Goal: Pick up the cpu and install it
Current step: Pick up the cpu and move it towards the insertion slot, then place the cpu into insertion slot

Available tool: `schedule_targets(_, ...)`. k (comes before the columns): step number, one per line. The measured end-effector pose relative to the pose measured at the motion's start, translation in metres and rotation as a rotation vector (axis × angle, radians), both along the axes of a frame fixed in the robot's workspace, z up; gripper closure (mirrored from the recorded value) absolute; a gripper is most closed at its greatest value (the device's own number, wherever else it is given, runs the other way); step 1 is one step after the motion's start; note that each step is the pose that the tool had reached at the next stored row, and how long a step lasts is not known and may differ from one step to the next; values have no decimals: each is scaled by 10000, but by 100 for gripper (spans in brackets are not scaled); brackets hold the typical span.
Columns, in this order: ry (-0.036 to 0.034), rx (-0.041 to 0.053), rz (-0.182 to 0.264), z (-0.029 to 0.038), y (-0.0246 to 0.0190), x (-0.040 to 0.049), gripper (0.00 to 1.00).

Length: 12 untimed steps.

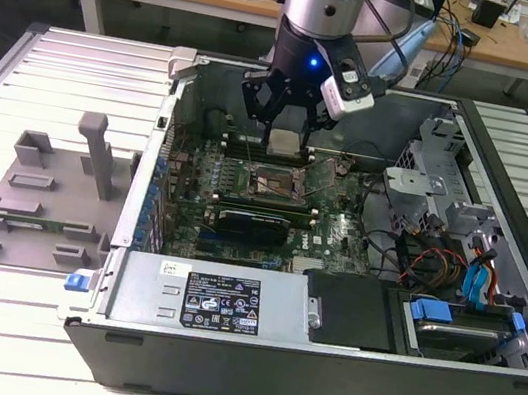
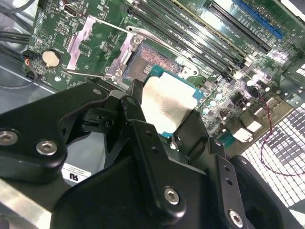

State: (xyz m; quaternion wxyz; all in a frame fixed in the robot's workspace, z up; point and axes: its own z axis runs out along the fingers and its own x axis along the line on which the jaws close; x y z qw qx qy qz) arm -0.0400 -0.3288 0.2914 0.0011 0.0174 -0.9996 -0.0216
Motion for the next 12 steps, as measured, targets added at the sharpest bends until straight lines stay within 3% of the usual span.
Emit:
schedule_targets(1, -1, 1, 0, -26, 1, 0, 45)
schedule_targets(12, 0, 0, -1, -41, 1, -1, 45)
